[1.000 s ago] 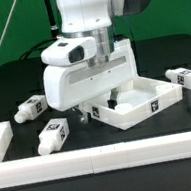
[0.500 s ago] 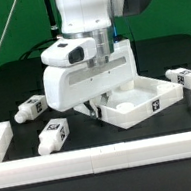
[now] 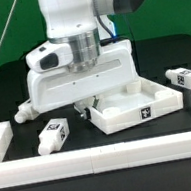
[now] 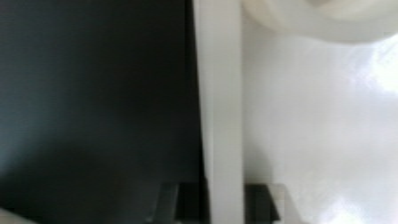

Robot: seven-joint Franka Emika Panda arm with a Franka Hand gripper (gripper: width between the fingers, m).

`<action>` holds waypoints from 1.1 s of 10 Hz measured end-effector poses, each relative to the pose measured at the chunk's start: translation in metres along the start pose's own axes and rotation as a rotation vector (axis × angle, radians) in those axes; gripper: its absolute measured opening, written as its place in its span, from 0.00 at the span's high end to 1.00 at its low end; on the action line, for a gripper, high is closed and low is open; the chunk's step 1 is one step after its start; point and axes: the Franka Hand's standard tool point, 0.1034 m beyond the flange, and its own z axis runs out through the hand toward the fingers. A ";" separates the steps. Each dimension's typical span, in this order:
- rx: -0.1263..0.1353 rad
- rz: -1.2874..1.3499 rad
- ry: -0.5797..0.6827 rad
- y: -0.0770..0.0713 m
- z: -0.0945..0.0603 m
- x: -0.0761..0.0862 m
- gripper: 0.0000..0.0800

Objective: Assemble one leg

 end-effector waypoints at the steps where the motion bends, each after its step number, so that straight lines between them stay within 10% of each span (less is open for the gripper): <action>1: 0.000 -0.003 -0.002 -0.002 0.002 -0.002 0.93; 5: 0.001 0.000 -0.004 -0.003 0.002 -0.002 0.93; 11: 0.026 0.392 0.003 -0.028 0.004 0.056 0.93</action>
Offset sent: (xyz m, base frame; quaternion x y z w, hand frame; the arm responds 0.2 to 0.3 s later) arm 0.0000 0.0000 0.0000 0.0000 0.0000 0.0000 1.0000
